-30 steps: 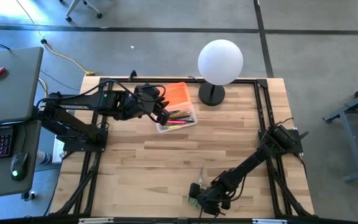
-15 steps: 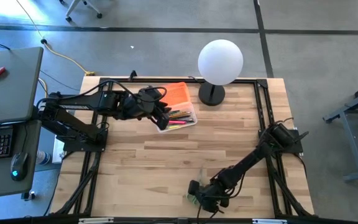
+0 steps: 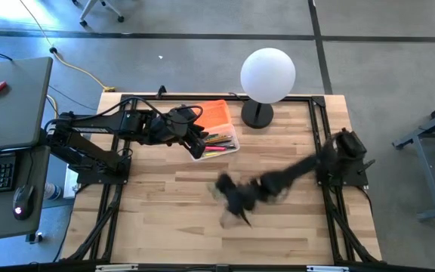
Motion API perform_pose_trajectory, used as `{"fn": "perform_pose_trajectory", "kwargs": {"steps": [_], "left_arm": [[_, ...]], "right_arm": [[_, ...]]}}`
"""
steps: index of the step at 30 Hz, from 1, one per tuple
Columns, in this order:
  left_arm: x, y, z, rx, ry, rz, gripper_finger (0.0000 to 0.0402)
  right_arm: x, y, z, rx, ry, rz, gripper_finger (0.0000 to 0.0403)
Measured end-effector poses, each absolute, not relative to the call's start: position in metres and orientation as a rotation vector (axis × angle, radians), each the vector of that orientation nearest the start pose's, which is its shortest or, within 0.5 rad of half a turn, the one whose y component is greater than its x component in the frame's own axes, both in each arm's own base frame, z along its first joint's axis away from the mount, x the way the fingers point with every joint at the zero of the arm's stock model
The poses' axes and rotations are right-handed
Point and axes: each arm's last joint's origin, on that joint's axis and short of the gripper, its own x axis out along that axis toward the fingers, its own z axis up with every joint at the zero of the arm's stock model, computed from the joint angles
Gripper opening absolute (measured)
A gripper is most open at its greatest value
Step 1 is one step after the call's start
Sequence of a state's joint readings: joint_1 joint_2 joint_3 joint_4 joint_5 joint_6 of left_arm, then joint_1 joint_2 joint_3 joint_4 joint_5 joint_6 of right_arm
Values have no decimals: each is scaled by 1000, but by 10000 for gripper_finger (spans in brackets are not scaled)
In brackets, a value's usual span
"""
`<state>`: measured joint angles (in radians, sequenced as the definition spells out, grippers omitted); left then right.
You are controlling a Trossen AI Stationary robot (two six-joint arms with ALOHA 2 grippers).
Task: Pick & place school supplies into a supply box
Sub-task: Put the green scissors into the transparent supply box
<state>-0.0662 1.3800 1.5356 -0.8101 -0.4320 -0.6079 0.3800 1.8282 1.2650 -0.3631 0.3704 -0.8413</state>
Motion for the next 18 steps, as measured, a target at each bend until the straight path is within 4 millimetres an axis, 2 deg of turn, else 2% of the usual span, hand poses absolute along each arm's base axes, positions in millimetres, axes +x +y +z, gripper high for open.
{"fn": "perform_pose_trajectory", "kwargs": {"steps": [4,9,14,18], "left_arm": [[277,-6,403,-419,506,530,145],[278,-6,403,-420,506,529,145],[278,-6,403,-422,508,526,145],[278,-6,403,-422,508,526,145]], "right_arm": [[388,76,211,-974,763,196,3],[402,22,217,-841,695,113,5],[409,-10,222,-754,592,120,3],[414,-26,207,-696,601,161,5]]}}
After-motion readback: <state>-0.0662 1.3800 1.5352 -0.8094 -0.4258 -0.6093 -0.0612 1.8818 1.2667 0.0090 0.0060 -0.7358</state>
